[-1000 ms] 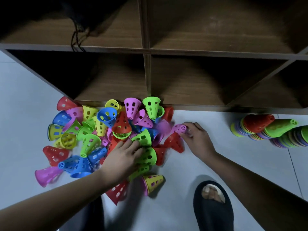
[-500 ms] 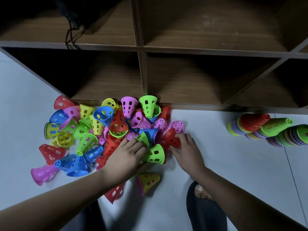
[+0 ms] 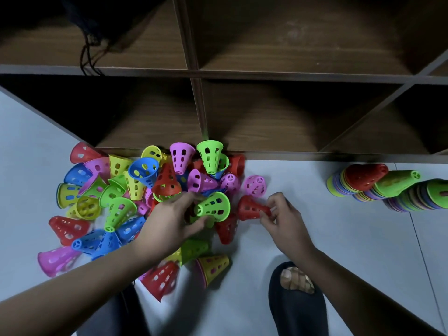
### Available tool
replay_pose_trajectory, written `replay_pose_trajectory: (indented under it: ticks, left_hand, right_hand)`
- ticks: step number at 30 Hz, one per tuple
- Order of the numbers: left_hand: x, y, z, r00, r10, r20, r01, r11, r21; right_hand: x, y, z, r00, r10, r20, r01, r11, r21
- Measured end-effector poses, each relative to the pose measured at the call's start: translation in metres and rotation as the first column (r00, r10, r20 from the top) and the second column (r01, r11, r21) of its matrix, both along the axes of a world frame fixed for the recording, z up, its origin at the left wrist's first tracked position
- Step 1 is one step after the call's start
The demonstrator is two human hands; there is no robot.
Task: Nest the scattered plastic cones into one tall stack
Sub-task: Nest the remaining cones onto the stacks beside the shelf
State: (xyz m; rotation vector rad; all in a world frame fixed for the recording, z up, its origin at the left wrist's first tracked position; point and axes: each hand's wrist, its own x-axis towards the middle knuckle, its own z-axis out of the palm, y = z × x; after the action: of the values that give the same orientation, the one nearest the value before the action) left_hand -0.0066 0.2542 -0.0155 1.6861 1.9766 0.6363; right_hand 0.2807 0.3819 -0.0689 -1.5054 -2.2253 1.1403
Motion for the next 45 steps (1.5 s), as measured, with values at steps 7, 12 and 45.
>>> replay_pose_trajectory:
  ticks: [7,12,45]
  left_hand:
    - [-0.011,-0.001,0.000,0.996,0.082,0.033,-0.082,0.997,-0.001]
    - [-0.014,-0.006,-0.003,0.997,0.073,0.038,-0.074,0.997,0.008]
    - [-0.012,-0.008,-0.005,1.000,-0.001,0.012,0.001,1.000,0.024]
  right_hand:
    - [-0.001,0.007,0.003,0.998,0.061,0.000,-0.061,0.993,0.105]
    - [-0.003,-0.004,-0.019,0.932,0.281,0.227,-0.312,0.943,0.115]
    - [-0.025,-0.008,-0.030,0.820,0.517,0.248,-0.565,0.802,0.194]
